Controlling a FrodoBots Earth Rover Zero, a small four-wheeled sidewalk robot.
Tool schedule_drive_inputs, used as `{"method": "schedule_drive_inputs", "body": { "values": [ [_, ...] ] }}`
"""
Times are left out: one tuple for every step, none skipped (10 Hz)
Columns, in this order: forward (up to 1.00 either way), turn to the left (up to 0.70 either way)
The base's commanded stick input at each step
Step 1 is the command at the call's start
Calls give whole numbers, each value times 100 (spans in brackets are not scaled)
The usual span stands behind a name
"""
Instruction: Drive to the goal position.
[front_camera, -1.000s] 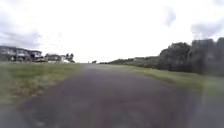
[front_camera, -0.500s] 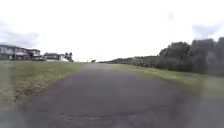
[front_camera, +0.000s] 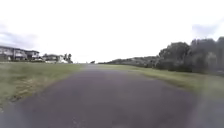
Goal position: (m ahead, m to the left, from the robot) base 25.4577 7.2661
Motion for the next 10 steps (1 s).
{"method": "schedule_drive_inputs", "body": {
  "values": [
    [70, 0],
    [70, 0],
    [70, 0],
    [70, 0],
    [70, 0],
    [70, 0],
    [70, 0],
    [70, 0],
    [70, 0],
    [70, 0]
  ]
}}
